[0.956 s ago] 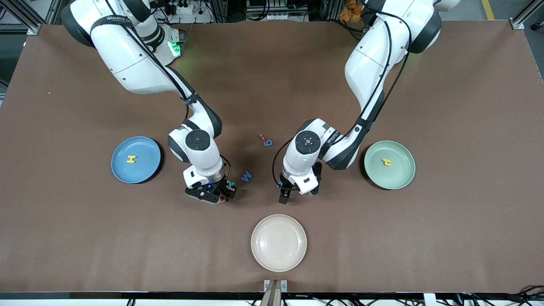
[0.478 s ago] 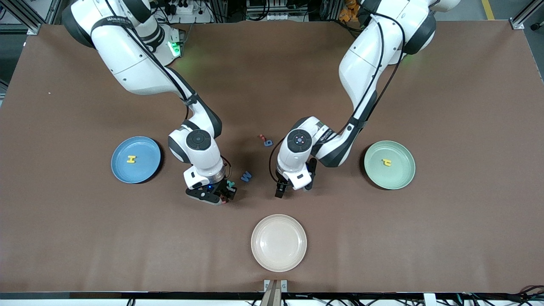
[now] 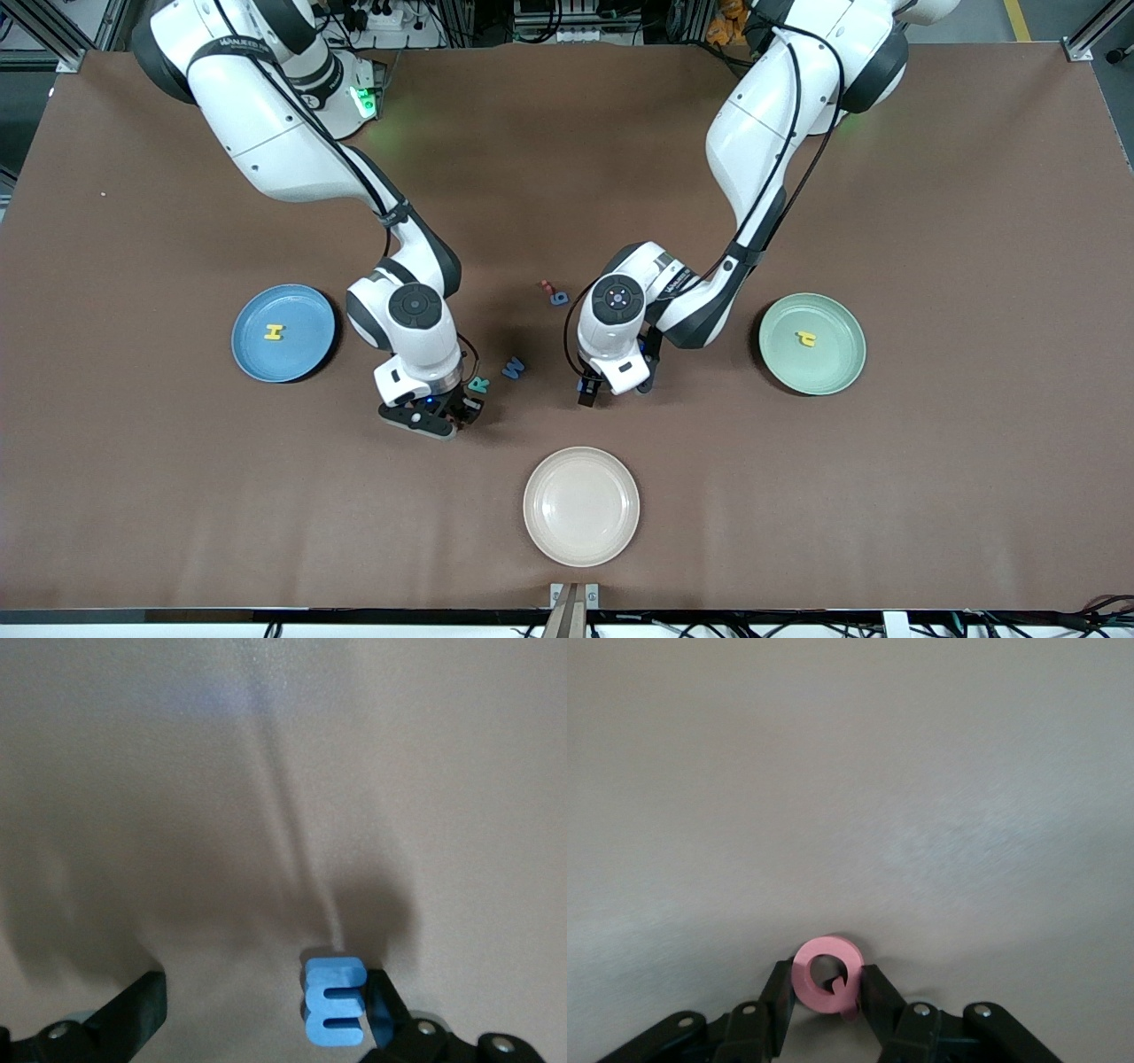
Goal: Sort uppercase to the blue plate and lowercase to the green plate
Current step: 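Grasp pink Q with the right gripper while the left gripper grasps blue E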
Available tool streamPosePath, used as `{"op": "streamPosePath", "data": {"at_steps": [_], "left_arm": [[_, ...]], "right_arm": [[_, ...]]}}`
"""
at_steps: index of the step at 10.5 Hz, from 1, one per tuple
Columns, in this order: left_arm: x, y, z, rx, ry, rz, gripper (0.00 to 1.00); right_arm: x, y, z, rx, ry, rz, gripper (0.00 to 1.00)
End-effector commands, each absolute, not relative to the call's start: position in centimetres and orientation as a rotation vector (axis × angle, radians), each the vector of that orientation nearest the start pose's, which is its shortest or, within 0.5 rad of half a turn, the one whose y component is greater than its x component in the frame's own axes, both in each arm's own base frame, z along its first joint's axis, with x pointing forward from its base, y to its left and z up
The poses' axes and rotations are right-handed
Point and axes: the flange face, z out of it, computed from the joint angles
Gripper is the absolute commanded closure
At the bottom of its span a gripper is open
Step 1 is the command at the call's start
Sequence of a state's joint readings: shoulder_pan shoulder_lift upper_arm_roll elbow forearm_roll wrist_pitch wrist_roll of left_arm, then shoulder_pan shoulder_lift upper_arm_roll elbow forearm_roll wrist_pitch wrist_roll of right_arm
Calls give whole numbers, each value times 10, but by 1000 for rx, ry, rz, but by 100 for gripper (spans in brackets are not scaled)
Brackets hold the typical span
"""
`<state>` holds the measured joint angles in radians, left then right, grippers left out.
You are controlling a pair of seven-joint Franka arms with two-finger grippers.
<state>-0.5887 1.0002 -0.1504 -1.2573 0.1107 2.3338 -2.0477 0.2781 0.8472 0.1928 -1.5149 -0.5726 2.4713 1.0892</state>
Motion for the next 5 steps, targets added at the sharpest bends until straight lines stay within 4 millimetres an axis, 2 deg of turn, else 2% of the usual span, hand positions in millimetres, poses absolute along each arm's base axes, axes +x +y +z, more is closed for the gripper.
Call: {"op": "streamPosePath", "data": {"at_steps": [1,4,5], "left_arm": [[577,-482,153,-2506,-1983,63,0],[577,-483,154,-2507,-1984,62,0],[576,-485,156,-2513,-1981,60,4]], "right_arm": [[667,293,179,-3244,292,-380,77],[665,277,200,-3316,194,-264,78],[661,270,207,-3345,159,-232,78]]}}
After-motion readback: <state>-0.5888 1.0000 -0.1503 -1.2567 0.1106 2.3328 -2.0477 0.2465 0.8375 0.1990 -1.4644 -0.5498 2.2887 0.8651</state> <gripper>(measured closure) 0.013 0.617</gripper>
